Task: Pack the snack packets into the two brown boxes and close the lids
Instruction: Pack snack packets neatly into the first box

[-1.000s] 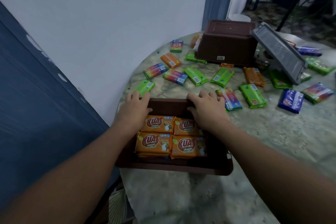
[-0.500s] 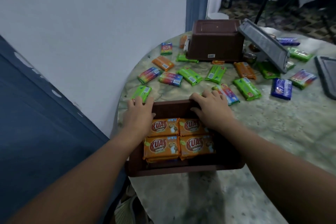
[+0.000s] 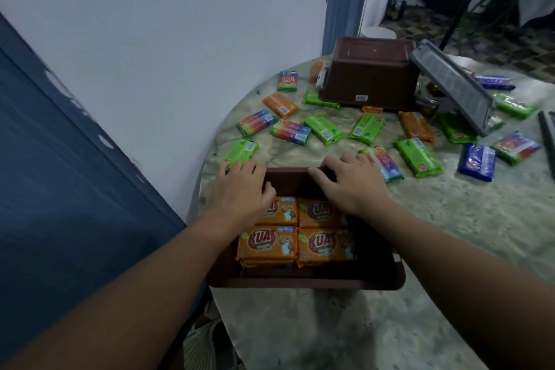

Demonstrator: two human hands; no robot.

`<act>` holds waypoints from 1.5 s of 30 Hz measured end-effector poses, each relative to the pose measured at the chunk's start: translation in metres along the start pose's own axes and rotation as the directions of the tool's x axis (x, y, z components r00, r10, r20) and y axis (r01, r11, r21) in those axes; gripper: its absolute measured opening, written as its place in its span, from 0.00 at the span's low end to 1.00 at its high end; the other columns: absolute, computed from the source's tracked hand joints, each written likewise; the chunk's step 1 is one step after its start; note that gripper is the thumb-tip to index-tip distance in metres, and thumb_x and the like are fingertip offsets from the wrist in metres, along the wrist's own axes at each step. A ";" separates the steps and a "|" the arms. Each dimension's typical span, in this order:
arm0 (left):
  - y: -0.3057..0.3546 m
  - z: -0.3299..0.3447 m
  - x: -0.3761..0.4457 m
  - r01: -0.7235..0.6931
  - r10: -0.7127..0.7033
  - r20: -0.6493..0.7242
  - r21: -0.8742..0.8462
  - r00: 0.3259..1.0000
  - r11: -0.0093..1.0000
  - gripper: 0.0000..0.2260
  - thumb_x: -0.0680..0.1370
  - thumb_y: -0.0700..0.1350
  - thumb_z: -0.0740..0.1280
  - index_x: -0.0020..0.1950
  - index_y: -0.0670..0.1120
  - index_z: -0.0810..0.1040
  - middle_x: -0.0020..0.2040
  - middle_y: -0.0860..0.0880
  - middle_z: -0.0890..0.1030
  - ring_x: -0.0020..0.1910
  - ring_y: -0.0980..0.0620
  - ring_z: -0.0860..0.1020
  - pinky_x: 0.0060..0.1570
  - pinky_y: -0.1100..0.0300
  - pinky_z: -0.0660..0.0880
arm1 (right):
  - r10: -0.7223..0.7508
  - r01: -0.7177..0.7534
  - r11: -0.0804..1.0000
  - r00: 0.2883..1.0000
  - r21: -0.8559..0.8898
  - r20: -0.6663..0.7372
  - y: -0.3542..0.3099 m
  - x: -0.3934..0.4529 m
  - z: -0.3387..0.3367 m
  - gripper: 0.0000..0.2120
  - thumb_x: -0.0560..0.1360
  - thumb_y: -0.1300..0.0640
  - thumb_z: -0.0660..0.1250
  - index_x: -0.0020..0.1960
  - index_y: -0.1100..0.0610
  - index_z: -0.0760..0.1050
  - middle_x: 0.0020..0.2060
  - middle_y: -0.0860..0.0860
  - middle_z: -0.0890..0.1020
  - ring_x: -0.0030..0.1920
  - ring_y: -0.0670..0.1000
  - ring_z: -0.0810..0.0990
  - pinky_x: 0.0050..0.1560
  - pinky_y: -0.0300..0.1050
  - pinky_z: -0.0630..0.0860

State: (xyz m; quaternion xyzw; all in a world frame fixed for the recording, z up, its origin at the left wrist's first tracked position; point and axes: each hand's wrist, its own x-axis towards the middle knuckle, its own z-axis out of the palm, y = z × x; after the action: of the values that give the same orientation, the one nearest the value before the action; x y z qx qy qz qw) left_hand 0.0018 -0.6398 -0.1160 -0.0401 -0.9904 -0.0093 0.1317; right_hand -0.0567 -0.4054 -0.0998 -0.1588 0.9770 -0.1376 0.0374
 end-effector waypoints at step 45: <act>-0.046 0.039 0.128 0.479 -0.378 0.306 -0.412 0.874 0.775 0.35 0.69 0.62 0.75 0.65 0.47 0.63 0.55 0.49 0.76 0.48 0.48 0.74 0.46 0.54 0.72 | 0.150 -0.135 0.986 0.975 0.101 -0.165 0.000 0.095 -0.005 0.35 0.72 0.36 0.69 0.71 0.52 0.64 0.63 0.57 0.68 0.54 0.62 0.78 0.45 0.48 0.70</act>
State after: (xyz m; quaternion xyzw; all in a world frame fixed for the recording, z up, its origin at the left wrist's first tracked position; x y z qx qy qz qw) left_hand -0.1355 -0.6742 -0.1208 0.1558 -0.9480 -0.2776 0.0088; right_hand -0.1472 -0.4346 -0.0975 -0.0739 0.9783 -0.1911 -0.0302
